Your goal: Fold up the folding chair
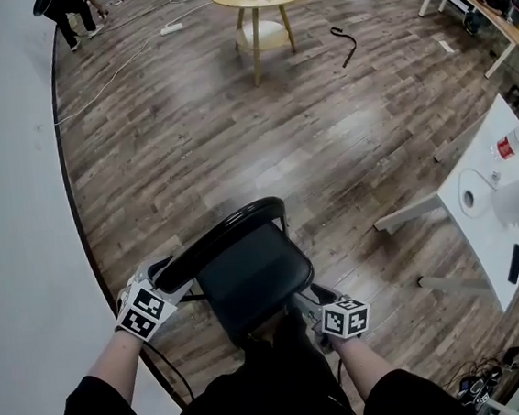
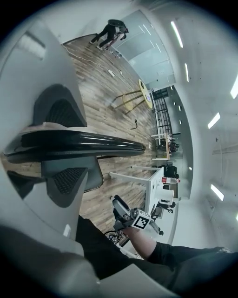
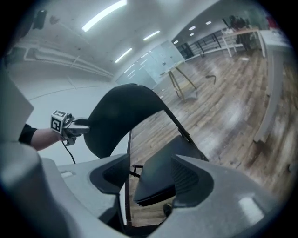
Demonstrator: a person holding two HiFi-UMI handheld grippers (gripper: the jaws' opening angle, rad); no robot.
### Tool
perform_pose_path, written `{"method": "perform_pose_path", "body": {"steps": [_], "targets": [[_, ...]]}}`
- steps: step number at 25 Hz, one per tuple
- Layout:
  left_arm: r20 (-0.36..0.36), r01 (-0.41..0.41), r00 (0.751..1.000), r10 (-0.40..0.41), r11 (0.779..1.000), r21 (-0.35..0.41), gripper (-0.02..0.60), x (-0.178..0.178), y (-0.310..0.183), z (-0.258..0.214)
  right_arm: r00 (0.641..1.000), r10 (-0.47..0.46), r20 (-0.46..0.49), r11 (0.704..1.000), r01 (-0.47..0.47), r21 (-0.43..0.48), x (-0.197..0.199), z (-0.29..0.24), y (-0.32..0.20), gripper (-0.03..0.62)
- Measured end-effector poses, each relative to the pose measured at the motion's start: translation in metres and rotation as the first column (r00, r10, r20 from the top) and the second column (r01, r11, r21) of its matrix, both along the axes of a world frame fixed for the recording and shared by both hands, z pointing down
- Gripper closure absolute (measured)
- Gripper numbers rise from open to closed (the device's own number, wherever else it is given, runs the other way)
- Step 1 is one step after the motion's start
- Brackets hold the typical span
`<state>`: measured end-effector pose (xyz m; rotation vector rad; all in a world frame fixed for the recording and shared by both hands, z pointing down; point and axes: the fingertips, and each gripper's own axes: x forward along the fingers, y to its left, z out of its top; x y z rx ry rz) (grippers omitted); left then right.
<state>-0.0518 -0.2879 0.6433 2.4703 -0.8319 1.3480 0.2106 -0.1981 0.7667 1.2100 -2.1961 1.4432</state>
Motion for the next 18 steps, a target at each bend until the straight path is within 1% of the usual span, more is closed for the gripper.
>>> {"method": "perform_pose_path", "body": {"steps": [2,5,9,11,13,16,18], "targets": [[0.01,-0.002,1.0,0.002,1.0,-0.018,0.314,0.0,0.001,0.007,0.998,0.051,0.029,0.995,-0.048,-0.087,0.005,0.027,0.011,0.313],[0.021,-0.01,1.0,0.01,0.999,-0.036,0.314,0.001,0.0,0.012,0.991,0.12,0.05,0.977,-0.109,-0.184,0.009,0.066,0.024,0.292],[0.015,-0.012,1.0,0.013,0.998,-0.063,0.314,0.002,0.005,0.018,0.968,0.234,0.094,0.93,-0.194,-0.311,-0.001,0.113,0.039,0.259],[0.038,-0.02,0.999,0.023,0.997,-0.073,0.314,-0.003,0.009,0.023,0.961,0.263,0.081,0.913,-0.221,-0.342,-0.001,0.132,0.04,0.249],[0.061,-0.025,0.998,0.03,0.997,-0.077,0.314,-0.006,0.009,0.027,0.962,0.268,0.059,0.907,-0.231,-0.354,-0.002,0.146,0.038,0.246],[0.061,-0.015,0.998,0.02,0.997,-0.075,0.311,-0.005,0.008,0.028,0.962,0.273,0.017,0.899,-0.248,-0.36,-0.002,0.164,0.032,0.239],[0.061,-0.012,0.998,0.016,0.997,-0.074,0.31,-0.005,0.009,0.029,0.955,0.297,0.001,0.889,-0.276,-0.366,0.0,0.175,0.028,0.237]]}}
